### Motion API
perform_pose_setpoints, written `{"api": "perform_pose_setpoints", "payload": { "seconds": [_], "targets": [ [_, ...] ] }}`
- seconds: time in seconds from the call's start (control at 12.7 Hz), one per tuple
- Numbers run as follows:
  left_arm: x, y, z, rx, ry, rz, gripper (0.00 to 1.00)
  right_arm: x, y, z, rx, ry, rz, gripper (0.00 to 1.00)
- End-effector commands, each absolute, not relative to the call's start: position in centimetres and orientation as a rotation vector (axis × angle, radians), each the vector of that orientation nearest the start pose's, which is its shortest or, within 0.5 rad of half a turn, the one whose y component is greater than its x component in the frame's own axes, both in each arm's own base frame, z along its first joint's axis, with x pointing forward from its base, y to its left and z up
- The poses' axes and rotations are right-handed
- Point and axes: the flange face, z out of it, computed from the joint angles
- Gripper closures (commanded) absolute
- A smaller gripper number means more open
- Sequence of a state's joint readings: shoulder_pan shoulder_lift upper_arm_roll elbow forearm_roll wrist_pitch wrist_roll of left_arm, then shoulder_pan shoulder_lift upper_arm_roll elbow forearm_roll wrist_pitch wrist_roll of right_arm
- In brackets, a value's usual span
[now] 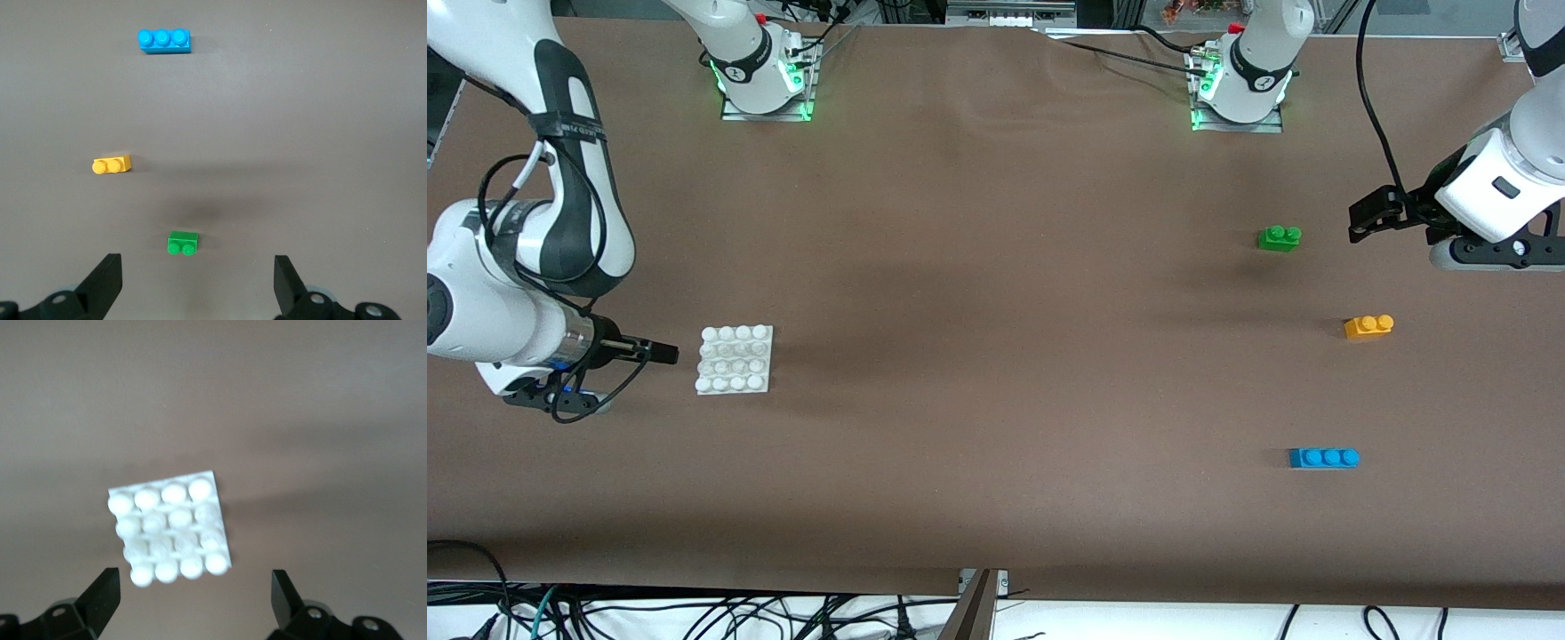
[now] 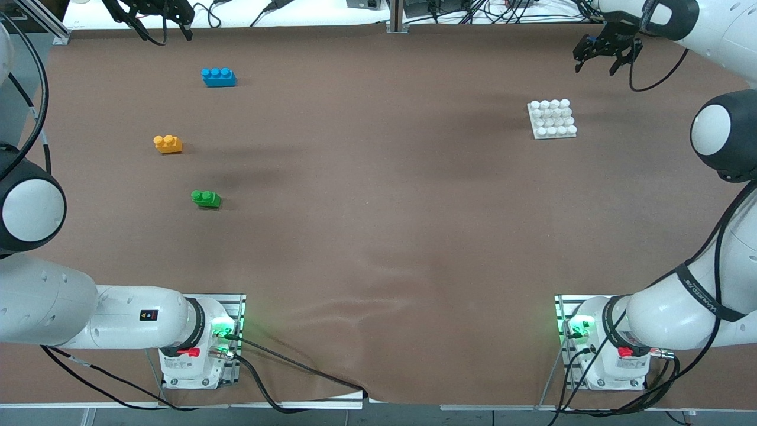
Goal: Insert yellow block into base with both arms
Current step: 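Reach the right gripper down to the white base plate's edge, then close the right gripper on the white base plate's edge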
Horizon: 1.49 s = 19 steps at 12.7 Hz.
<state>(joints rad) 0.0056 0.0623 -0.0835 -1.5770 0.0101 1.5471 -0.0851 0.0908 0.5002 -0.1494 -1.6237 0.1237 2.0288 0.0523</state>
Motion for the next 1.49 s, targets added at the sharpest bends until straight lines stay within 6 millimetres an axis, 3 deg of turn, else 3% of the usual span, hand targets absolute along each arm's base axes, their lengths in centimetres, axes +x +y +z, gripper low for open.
{"api": "perform_pose_setpoints", "payload": {
  "seconds": [0.0,0.08,0.31,0.63,1.41],
  "targets": [
    [56.8,-3.9,58.7,-3.104,-0.009,0.139,0.00,66.3,-2.9,29.3,-3.035,0.229,0.091,0.00],
    [56.8,-3.8,58.7,-3.103,-0.009,0.139,0.00,65.9,-3.9,27.8,-3.013,0.250,0.094,0.00],
    [56.8,-3.9,58.8,-3.102,-0.006,0.134,0.00,64.9,-4.2,23.7,-2.973,0.265,0.121,0.00],
    [56.8,-4.0,58.9,-3.102,-0.004,0.129,0.00,64.3,-4.5,21.0,-2.970,0.210,0.152,0.00],
    [56.8,-4.3,58.9,-3.106,0.003,0.127,0.00,63.8,-4.2,18.3,-2.961,0.118,0.203,0.00]
  ]
}}
